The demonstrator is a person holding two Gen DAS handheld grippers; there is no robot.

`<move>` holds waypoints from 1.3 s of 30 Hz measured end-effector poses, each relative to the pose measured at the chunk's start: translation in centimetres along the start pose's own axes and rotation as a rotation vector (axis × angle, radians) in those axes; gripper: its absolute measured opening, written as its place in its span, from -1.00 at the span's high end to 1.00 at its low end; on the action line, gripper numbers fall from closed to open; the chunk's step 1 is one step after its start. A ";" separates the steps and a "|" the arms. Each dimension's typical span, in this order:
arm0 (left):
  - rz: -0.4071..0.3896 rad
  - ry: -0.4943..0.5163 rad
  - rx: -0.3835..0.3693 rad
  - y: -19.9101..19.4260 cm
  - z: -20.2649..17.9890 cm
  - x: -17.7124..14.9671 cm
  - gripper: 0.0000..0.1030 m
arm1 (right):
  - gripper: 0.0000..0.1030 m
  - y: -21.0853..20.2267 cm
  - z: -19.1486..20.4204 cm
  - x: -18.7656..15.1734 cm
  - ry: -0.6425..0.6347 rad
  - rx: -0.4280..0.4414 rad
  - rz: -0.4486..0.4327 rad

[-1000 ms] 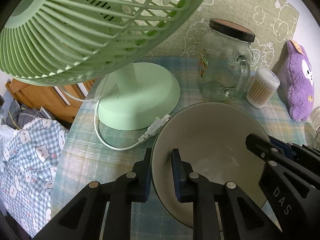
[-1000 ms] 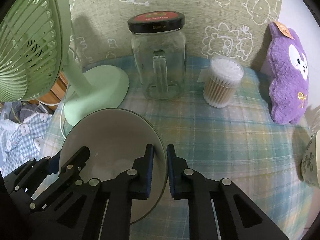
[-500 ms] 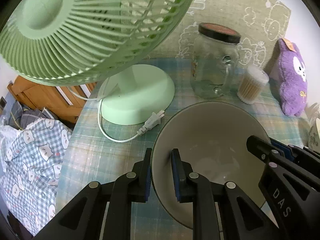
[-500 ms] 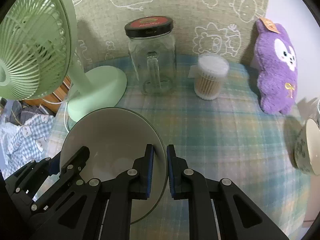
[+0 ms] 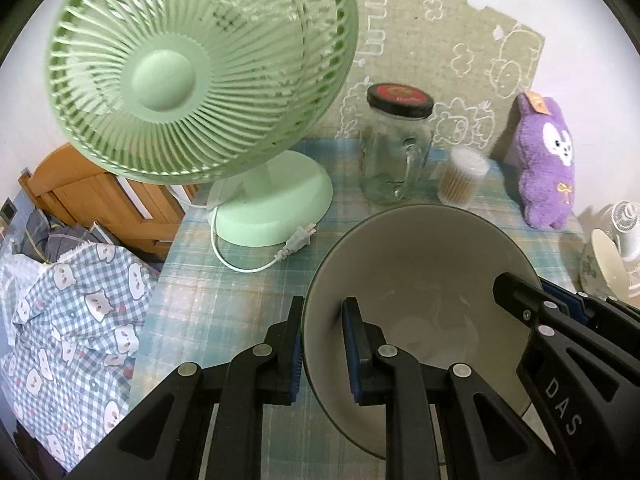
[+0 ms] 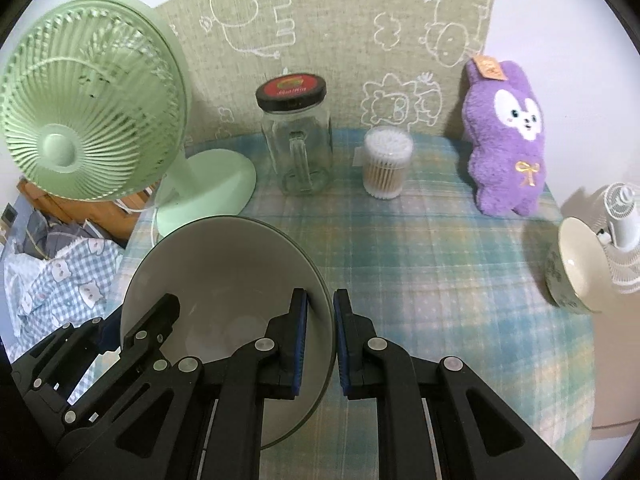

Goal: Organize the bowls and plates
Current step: 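Lift the bowl and carry it toward the plate stack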

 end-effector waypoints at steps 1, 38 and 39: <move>-0.004 0.001 -0.004 -0.4 0.0 0.0 0.70 | 0.68 -0.7 0.1 -0.1 0.002 -0.006 -0.006; -0.052 0.023 -0.102 -16.2 3.6 -9.5 0.70 | 0.68 -18.4 4.6 -11.4 0.026 -0.113 -0.069; -0.052 0.027 -0.103 -16.4 3.7 -10.0 0.69 | 0.68 -18.6 4.7 -12.0 0.029 -0.112 -0.067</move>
Point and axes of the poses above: each gripper's, at about its wrist camera, not at the fingertips, and y roughly the way its jaws point, z to its left, x to its top, the point moved 5 cm from there along y, roughly the way its jaws point, and after that the axes turned 12 degrees about -z, right-handed, at the moved point
